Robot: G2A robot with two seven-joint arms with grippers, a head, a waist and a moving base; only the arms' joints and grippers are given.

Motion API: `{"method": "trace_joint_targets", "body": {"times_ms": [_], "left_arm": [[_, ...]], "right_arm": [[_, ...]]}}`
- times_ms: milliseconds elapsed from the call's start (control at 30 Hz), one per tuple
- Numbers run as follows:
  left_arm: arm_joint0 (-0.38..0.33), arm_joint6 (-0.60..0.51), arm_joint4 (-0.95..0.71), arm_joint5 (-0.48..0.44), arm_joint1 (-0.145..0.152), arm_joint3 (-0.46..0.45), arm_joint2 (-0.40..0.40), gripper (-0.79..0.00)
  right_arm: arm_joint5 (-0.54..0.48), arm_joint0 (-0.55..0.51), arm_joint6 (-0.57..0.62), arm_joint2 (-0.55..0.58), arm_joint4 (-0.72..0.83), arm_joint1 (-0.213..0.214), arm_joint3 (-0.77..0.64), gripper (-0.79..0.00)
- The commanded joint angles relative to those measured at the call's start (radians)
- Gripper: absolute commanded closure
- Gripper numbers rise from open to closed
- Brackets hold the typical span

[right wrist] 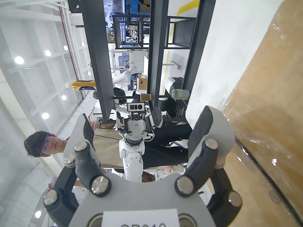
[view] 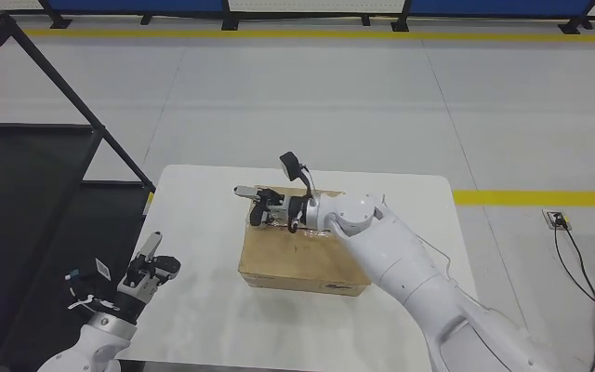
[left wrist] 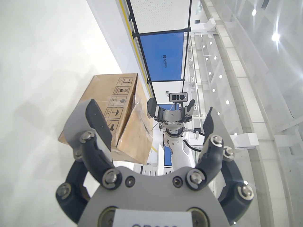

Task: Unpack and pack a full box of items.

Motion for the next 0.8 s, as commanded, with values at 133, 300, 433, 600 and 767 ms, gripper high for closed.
{"method": "trace_joint_targets", "body": {"times_ms": [133,300,433,600,767], "left_arm": [[-0.002,-0.001,-0.006,0.001,0.003,0.005,0.001,-0.785],[-0.012,-0.008,-0.002,0.007,0.006,0.008,0.009,-0.785],[-0.023,-0.014,0.008,0.011,0.009,0.014,0.022,-0.785],[-0.034,-0.017,0.013,0.016,0.012,0.018,0.032,-0.785],[-0.046,-0.021,0.018,0.021,0.015,0.026,0.043,-0.785]], "right_arm": [[0.032,0.016,0.026,-0.019,-0.032,-0.031,0.072,-0.785],[-0.064,0.0,-0.029,-0.009,-0.048,-0.044,0.115,-0.785],[-0.052,0.001,-0.014,-0.003,-0.062,-0.05,0.14,-0.785],[-0.035,0.016,0.044,0.015,-0.072,-0.046,0.172,-0.785],[-0.031,0.022,0.084,0.04,-0.081,-0.032,0.19,-0.785]]}}
